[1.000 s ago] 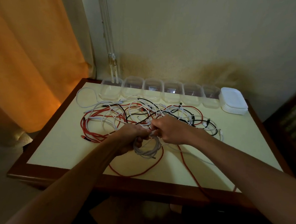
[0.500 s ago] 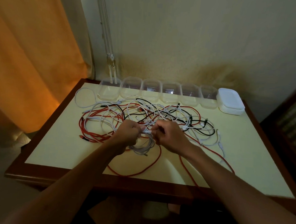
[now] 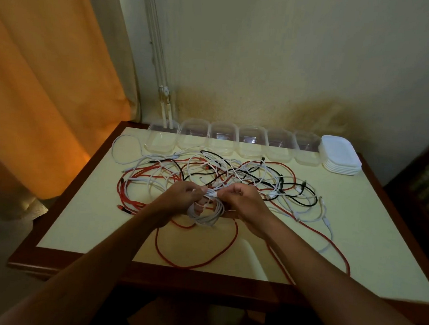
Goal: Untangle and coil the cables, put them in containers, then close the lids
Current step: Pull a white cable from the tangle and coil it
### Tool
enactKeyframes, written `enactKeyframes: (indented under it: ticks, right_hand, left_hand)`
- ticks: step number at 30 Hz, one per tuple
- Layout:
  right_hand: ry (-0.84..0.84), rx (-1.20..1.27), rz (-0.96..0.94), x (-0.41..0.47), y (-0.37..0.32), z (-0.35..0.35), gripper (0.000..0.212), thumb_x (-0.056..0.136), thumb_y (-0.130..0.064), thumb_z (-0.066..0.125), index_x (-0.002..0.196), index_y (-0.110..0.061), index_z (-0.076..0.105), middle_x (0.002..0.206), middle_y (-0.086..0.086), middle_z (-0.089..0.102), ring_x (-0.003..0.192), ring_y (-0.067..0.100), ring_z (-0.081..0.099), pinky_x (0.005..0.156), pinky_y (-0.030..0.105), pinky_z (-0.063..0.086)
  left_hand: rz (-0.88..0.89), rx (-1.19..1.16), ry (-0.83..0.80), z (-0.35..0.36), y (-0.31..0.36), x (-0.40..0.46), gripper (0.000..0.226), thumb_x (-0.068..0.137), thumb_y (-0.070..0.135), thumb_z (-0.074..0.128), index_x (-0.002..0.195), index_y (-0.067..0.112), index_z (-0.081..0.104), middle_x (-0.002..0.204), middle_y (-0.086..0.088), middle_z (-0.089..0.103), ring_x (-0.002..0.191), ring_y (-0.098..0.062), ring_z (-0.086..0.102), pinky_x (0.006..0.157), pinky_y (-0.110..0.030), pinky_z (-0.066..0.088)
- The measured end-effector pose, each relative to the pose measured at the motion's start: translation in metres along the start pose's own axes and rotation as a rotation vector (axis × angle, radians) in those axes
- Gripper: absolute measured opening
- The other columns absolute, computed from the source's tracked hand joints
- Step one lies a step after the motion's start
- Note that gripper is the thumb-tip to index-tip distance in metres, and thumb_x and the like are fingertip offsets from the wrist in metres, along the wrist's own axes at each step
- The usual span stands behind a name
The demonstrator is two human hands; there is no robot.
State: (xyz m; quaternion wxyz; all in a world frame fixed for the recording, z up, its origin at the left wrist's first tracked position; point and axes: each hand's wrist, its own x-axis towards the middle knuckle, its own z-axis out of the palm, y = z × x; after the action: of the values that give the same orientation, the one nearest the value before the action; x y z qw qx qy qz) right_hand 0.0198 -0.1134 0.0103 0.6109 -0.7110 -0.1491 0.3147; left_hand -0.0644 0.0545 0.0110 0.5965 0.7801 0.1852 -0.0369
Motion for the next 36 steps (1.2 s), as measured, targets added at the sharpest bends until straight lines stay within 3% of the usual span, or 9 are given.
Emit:
enactKeyframes:
  ticks: [3, 8, 14, 18, 21, 26, 29, 33, 36]
  right_hand:
    - [0.019, -0.160, -0.082, 0.025, -0.015, 0.005, 0.008, 0.090, -0.014, 0.068, 0.086, -0.007, 0.072, 0.086, 0.011, 0.073, 0.080, 0.022, 0.070, 0.076, 0.041, 0.060]
    - [0.035, -0.366, -0.208, 0.081, -0.048, 0.025, 0.006, 0.084, -0.021, 0.075, 0.086, -0.016, 0.075, 0.083, -0.001, 0.074, 0.084, 0.016, 0.070, 0.082, 0.038, 0.056]
    - [0.000, -0.393, -0.262, 0.158, -0.082, 0.066, 0.008, 0.086, -0.017, 0.071, 0.080, -0.020, 0.073, 0.076, 0.000, 0.073, 0.071, 0.011, 0.065, 0.063, 0.026, 0.049]
    - [0.066, -0.380, -0.260, 0.220, -0.096, 0.090, 0.015, 0.088, -0.014, 0.068, 0.073, -0.019, 0.070, 0.083, 0.017, 0.073, 0.069, 0.020, 0.062, 0.058, 0.029, 0.046]
    - [0.142, -0.404, -0.254, 0.270, -0.099, 0.104, 0.018, 0.086, -0.013, 0.067, 0.069, -0.019, 0.071, 0.076, 0.015, 0.073, 0.066, 0.021, 0.062, 0.062, 0.038, 0.052]
    - [0.145, -0.629, -0.212, 0.333, -0.089, 0.124, 0.016, 0.083, -0.006, 0.063, 0.073, 0.005, 0.069, 0.062, 0.017, 0.060, 0.059, 0.021, 0.055, 0.061, 0.046, 0.053]
    - [0.022, -0.942, -0.211, 0.346, -0.077, 0.133, 0.014, 0.088, -0.016, 0.069, 0.090, -0.003, 0.071, 0.075, 0.009, 0.061, 0.072, 0.023, 0.059, 0.067, 0.032, 0.049]
    - [-0.056, -1.246, -0.340, 0.347, -0.059, 0.139, 0.016, 0.090, -0.016, 0.067, 0.103, -0.008, 0.072, 0.100, 0.011, 0.071, 0.091, 0.026, 0.067, 0.084, 0.041, 0.056]
    - [-0.029, -1.313, -0.415, 0.341, -0.056, 0.136, 0.032, 0.091, -0.023, 0.069, 0.121, -0.011, 0.067, 0.125, 0.014, 0.057, 0.114, 0.031, 0.056, 0.094, 0.042, 0.050]
  left_hand:
    - [0.057, 0.062, 0.117, -0.026, -0.002, 0.006, 0.026, 0.099, 0.028, 0.054, 0.096, 0.006, 0.068, 0.089, -0.015, 0.069, 0.077, -0.021, 0.066, 0.067, -0.031, 0.055]
    - [0.010, -0.146, 0.430, -0.092, -0.005, 0.027, 0.011, 0.097, 0.010, 0.056, 0.094, 0.006, 0.066, 0.088, -0.017, 0.068, 0.073, -0.021, 0.065, 0.060, -0.027, 0.056]
    - [-0.112, -0.048, 0.750, -0.181, -0.052, 0.069, 0.015, 0.092, 0.005, 0.053, 0.093, 0.004, 0.068, 0.082, -0.011, 0.065, 0.064, -0.021, 0.055, 0.059, -0.032, 0.045]
    - [-0.115, 0.046, 0.680, -0.206, -0.070, 0.105, 0.024, 0.091, 0.010, 0.064, 0.113, 0.003, 0.066, 0.082, -0.011, 0.067, 0.067, -0.021, 0.061, 0.064, -0.034, 0.051]
    - [-0.112, 0.102, 0.564, -0.211, -0.074, 0.132, 0.050, 0.085, 0.018, 0.075, 0.130, 0.007, 0.056, 0.095, -0.011, 0.068, 0.076, -0.022, 0.066, 0.065, -0.034, 0.056]
    - [-0.100, 0.132, 0.520, -0.212, -0.088, 0.165, 0.083, 0.073, 0.029, 0.085, 0.143, 0.011, 0.045, 0.119, -0.007, 0.061, 0.089, -0.021, 0.066, 0.063, -0.028, 0.057]
    - [-0.064, 0.149, 0.492, -0.210, -0.095, 0.172, 0.078, 0.074, 0.031, 0.083, 0.141, 0.012, 0.048, 0.123, -0.005, 0.062, 0.090, -0.017, 0.067, 0.068, -0.027, 0.057]
    - [0.016, 0.186, 0.451, -0.209, -0.094, 0.173, 0.051, 0.082, 0.025, 0.077, 0.129, 0.015, 0.061, 0.115, 0.001, 0.068, 0.084, -0.010, 0.068, 0.072, -0.026, 0.053]
    - [0.058, 0.185, 0.442, -0.205, -0.093, 0.172, 0.032, 0.084, 0.021, 0.074, 0.116, 0.019, 0.069, 0.098, 0.008, 0.073, 0.070, 0.002, 0.065, 0.071, -0.024, 0.049]
